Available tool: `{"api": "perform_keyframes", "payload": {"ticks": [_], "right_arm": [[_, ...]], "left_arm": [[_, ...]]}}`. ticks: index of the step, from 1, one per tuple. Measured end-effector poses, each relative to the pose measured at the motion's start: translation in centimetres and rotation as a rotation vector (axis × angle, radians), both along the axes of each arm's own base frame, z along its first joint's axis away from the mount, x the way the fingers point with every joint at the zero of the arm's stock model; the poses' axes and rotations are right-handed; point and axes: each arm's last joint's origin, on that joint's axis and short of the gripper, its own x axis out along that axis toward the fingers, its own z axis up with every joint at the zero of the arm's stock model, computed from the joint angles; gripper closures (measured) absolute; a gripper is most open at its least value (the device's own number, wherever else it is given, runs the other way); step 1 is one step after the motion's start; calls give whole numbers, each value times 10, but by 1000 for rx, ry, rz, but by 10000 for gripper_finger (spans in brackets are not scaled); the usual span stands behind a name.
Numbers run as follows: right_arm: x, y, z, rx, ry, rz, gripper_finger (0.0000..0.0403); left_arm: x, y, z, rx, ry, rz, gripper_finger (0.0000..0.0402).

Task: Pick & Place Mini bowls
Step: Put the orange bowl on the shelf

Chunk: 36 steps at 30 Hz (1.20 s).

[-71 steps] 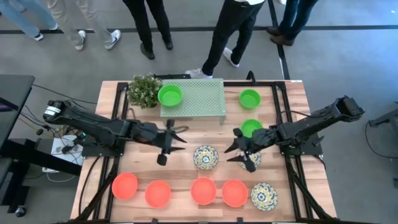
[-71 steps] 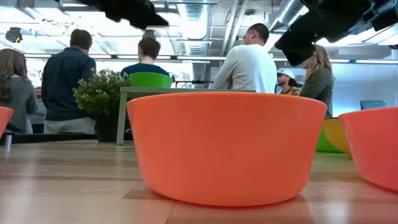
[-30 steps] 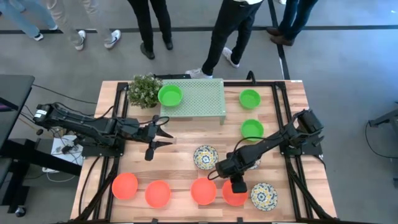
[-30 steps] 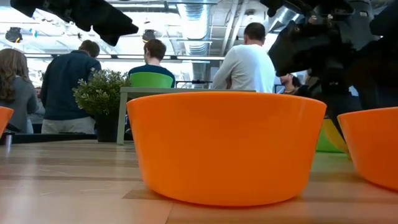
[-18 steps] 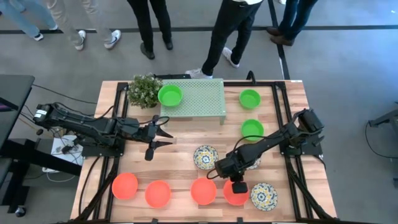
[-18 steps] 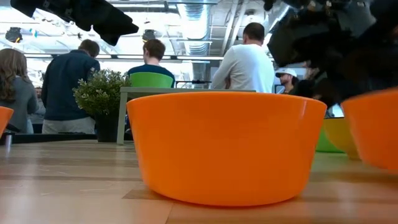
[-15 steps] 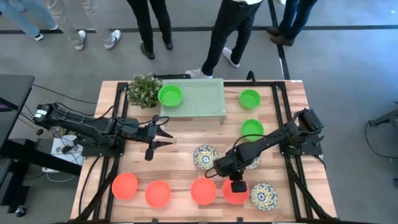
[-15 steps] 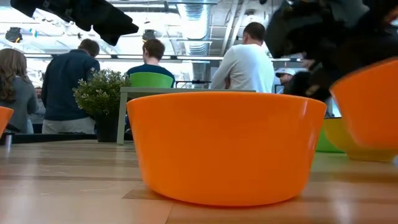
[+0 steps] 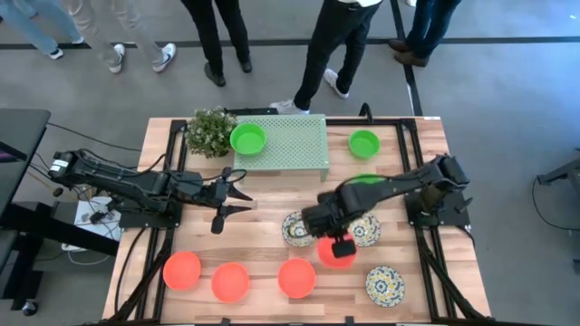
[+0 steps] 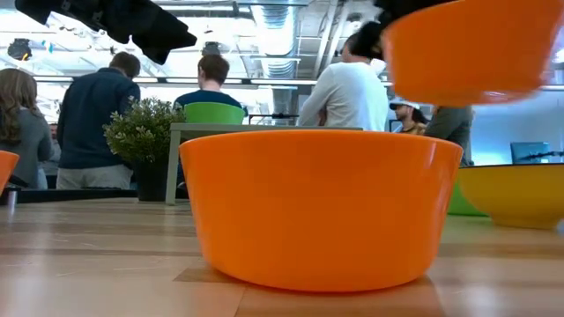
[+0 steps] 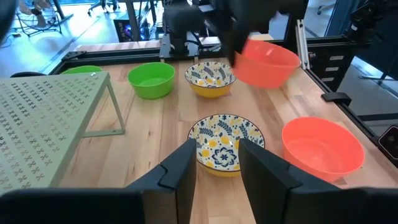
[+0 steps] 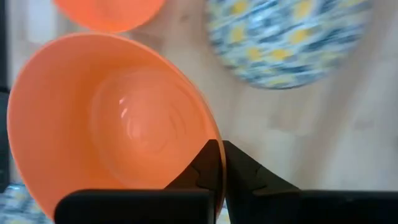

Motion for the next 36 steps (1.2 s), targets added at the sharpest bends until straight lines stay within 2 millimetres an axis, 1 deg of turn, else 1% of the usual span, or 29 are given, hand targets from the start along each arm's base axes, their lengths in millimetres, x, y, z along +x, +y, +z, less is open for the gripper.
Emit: {"api": "perform_keyframes", "payload": {"ticks": [4, 9, 13, 16, 19, 22, 24, 26, 28, 30, 32, 36], "right_arm": [[9, -30, 29, -79, -77, 23, 398], [18, -81, 61, -107, -180, -49, 400], [21, -128, 81, -172, -287, -192, 400], [23, -164, 88, -190, -376, -332, 396], [22, -196, 92, -168, -454, -507, 396], [20, -223, 92, -166, -505, -625, 399], [17, -238, 92, -166, -519, -685, 400], [18, -251, 91, -156, -552, -751, 400], [17, -261, 83, -132, -522, -810, 399], [23, -269, 73, -113, -519, -830, 398], [29, -273, 60, -98, -478, -834, 400], [42, -277, 37, -66, -421, -785, 401]], "left_arm": [[0, 0, 0, 0, 0, 0, 280], [0, 0, 0, -1, -3, 0, 280], [0, 0, 0, -1, -3, 0, 280], [0, 0, 0, -1, -4, 0, 280], [0, 0, 0, -1, -4, 0, 280], [0, 0, 0, -1, -4, 0, 280], [0, 0, 0, -1, -4, 0, 280], [0, 0, 0, -1, -4, 0, 280], [0, 0, 0, -1, -4, 0, 280], [0, 0, 0, 0, -4, 2, 280], [0, 0, 0, 4, -5, 15, 280], [1, 1, 0, 4, -4, 26, 280]]}}
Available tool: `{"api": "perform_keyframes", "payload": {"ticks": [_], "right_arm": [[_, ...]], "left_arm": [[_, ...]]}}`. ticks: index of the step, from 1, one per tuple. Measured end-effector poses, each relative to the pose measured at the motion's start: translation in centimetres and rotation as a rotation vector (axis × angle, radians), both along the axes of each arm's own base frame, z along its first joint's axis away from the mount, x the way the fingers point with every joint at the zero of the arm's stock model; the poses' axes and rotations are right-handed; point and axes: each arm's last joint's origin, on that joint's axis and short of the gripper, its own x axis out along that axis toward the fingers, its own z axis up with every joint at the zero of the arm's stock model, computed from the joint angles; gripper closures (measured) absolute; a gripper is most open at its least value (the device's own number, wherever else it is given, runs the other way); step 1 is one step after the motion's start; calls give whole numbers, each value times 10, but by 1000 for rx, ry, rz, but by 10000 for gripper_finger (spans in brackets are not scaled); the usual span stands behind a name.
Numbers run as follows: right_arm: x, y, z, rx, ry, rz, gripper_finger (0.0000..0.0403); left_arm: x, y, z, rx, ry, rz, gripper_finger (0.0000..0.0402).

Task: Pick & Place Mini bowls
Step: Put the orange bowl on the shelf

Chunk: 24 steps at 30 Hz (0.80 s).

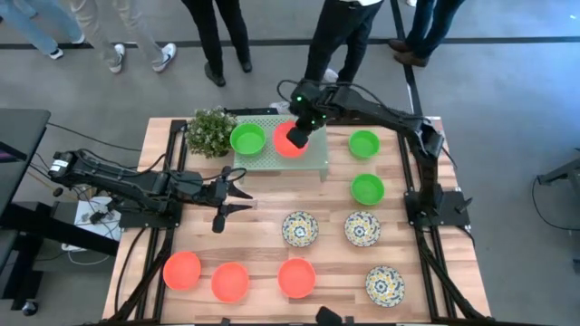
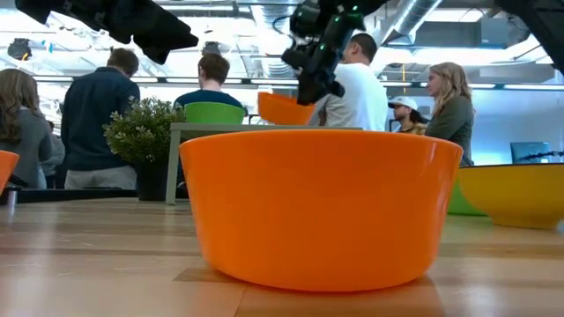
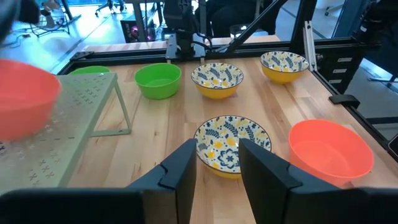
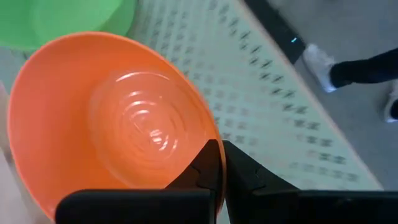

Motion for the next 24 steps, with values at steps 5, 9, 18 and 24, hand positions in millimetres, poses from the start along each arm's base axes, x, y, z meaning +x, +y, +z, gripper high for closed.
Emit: {"api": "perform_keyframes", "payload": {"ticks": [5, 9, 18, 24], "right_arm": [[4, -6, -3, 40, -24, 25, 402], [2, -10, -2, 50, -20, 21, 401], [-1, -11, -3, 57, -1, 22, 398], [4, -10, -9, 58, 2, 31, 396]], "left_arm": [[0, 0, 0, 0, 0, 1, 280], [0, 0, 0, 1, 0, 1, 280], [0, 0, 0, 1, 0, 1, 280], [0, 0, 0, 1, 0, 1, 280]]}}
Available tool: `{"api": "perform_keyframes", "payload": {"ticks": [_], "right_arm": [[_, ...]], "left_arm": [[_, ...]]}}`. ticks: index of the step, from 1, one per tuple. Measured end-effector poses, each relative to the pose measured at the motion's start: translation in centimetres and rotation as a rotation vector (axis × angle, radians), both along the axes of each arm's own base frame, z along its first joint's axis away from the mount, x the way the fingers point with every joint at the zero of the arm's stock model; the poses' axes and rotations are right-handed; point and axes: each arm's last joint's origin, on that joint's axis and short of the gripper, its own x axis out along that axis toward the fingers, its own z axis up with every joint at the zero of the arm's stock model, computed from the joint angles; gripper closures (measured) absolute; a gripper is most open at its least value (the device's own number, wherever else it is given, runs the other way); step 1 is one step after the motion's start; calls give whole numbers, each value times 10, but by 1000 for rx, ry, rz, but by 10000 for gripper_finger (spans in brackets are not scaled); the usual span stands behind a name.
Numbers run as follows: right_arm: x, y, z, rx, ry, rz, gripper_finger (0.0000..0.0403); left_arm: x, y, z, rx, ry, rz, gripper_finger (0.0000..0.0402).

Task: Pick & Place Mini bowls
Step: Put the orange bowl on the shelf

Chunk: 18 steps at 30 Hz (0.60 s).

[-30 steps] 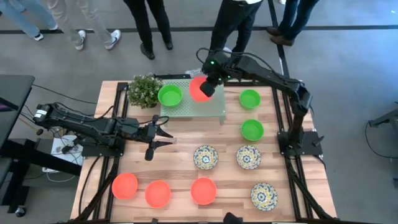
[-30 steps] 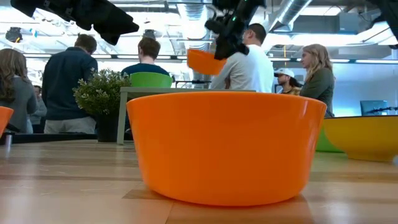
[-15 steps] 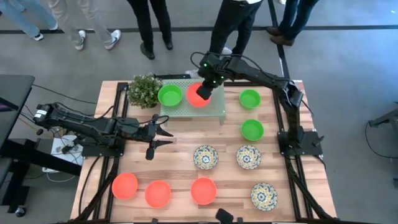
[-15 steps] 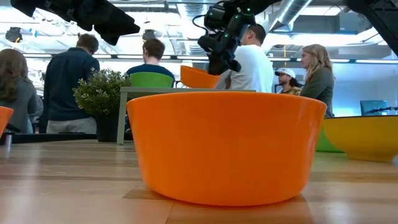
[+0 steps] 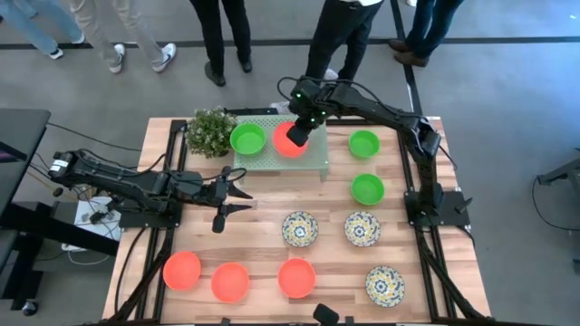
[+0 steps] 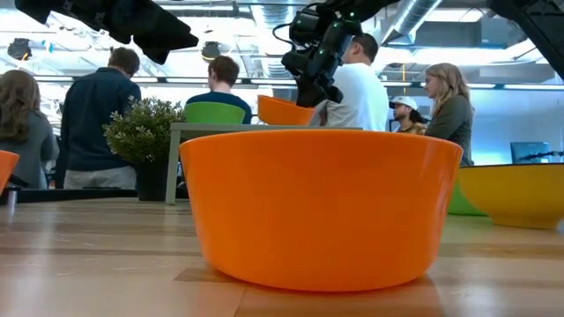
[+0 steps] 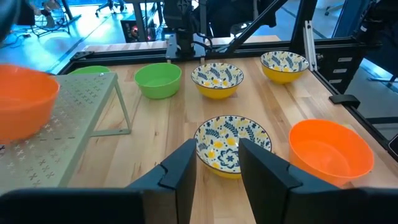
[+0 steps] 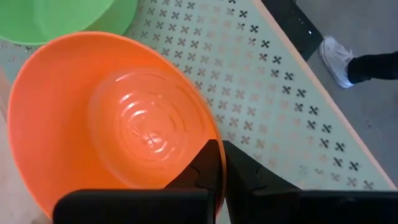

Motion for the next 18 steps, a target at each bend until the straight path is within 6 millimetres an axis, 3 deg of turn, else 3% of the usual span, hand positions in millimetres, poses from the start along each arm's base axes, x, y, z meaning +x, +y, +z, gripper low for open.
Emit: {"api": "perform_keyframes", "payload": {"ticks": [8, 18], "right_arm": [[6, 0, -6, 4, -13, 40, 398], [5, -2, -6, -8, -8, 49, 351]], "left_arm": [[0, 0, 0, 4, -2, 13, 280], [0, 1, 0, 6, -2, 21, 280]]}}
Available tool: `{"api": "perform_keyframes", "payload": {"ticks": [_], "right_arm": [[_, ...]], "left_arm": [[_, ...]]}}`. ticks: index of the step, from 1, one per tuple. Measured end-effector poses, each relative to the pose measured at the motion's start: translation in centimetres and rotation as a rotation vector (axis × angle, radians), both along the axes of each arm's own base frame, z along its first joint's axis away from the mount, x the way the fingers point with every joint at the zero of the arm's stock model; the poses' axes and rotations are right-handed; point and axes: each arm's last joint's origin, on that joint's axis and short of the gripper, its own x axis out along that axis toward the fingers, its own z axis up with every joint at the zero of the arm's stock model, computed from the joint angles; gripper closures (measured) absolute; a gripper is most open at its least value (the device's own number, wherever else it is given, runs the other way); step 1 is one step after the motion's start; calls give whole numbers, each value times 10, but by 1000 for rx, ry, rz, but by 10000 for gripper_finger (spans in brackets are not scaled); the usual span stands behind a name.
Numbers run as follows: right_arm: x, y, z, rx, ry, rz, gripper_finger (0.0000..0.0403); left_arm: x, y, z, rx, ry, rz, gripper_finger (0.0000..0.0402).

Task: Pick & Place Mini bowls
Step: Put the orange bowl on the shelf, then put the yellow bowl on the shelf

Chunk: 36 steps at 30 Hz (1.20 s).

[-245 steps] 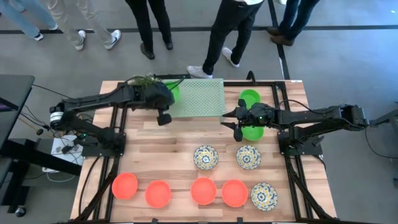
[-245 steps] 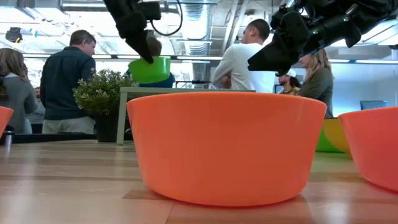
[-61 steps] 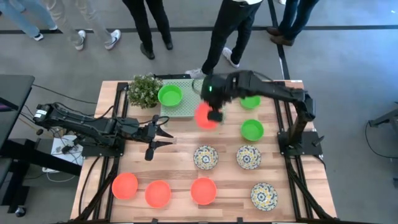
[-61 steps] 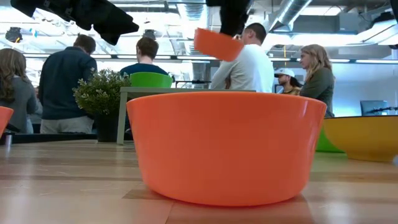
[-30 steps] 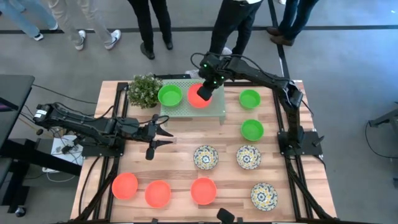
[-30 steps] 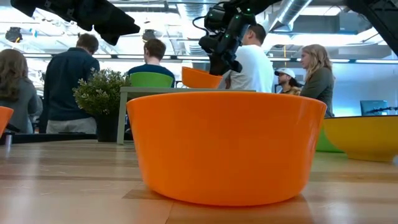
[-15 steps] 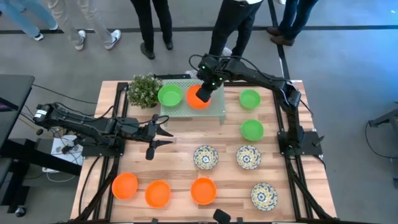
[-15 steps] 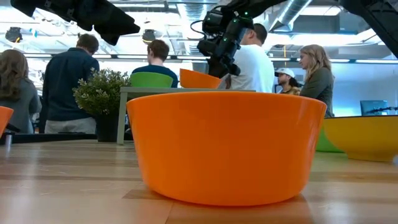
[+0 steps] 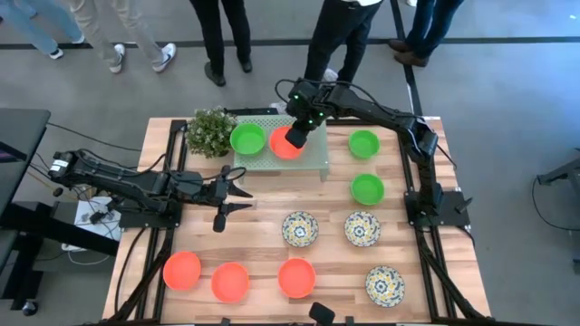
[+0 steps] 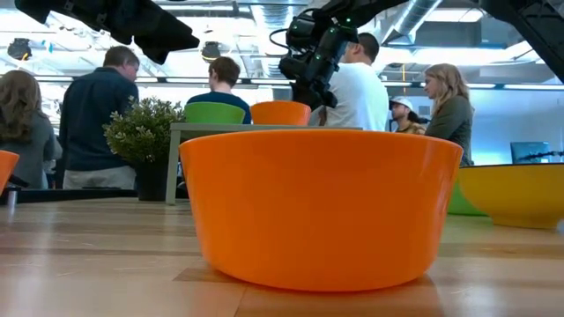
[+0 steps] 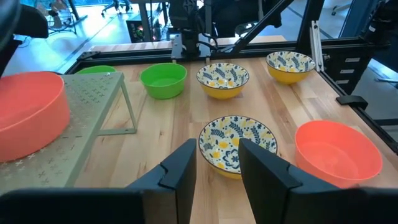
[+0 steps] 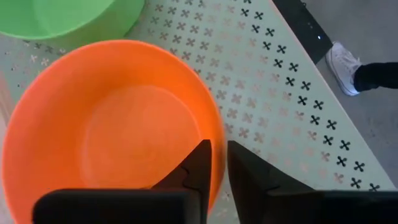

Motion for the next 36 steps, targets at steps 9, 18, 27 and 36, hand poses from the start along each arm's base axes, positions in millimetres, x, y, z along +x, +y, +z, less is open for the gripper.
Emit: {"api": "perform_keyframes", "payload": {"ticks": [9, 18, 27, 36], "right_arm": [[1, 0, 1, -36, -1, 54, 316], [2, 14, 44, -89, -58, 112, 285], [-15, 46, 91, -87, 8, 220, 274], [-30, 83, 95, 1, 184, 311, 284]], "left_arm": [[0, 0, 0, -1, 0, 0, 280], [0, 0, 0, -1, 1, 0, 280], [0, 0, 0, -1, 1, 0, 280], [0, 0, 0, -1, 1, 1, 280]]}}
